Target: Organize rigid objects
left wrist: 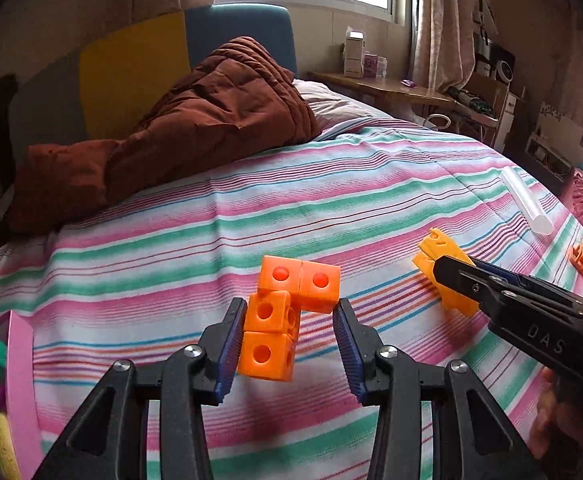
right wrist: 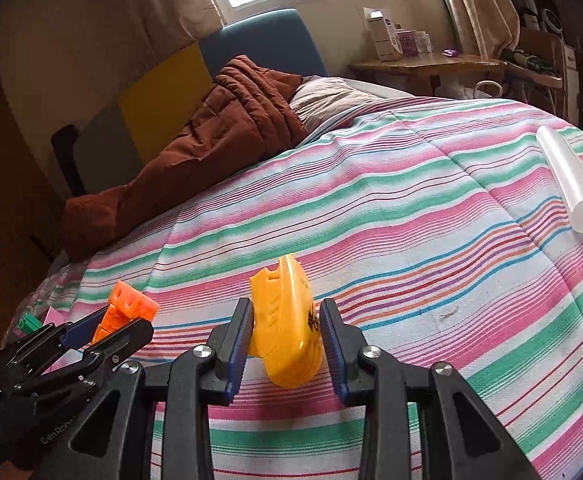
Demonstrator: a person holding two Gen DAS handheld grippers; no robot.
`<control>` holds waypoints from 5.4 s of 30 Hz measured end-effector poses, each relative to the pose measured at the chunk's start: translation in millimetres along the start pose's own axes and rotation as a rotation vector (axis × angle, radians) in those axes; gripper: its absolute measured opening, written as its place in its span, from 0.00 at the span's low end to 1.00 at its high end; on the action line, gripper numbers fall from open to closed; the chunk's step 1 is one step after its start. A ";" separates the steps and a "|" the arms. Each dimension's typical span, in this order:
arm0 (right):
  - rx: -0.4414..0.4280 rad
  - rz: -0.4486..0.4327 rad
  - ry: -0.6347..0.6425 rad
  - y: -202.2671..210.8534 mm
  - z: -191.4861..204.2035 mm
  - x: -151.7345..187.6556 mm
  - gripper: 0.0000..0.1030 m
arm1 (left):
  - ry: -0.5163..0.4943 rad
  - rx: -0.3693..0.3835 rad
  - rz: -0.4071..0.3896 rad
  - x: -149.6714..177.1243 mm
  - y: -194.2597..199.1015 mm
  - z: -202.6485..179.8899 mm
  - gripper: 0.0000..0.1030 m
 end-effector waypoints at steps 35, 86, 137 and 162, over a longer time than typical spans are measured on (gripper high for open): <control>0.069 0.048 0.193 -4.6 38.5 0.1 0.33 | 0.328 -0.091 -0.080 114.9 207.2 165.8 0.43; -0.261 0.051 0.245 71.7 148.4 36.9 0.33 | 0.448 -0.277 -0.145 137.4 236.0 221.5 1.00; -0.359 0.270 0.432 40.4 339.2 80.1 0.37 | 0.605 -0.508 -0.193 141.5 274.7 257.0 1.00; -0.238 0.224 0.428 82.2 329.7 61.9 0.61 | 0.557 -0.605 -0.178 135.2 285.6 249.0 1.00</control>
Point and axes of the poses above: each gripper's, at about its wrist camera, not at the fingertips, and y roughly against the way its jaws point, z to its left, x to its underside, the point moved 1 cm from there along -y, roughly the way its jaws point, and after that the axes turned 13 degrees about y, right-handed, at the moved point
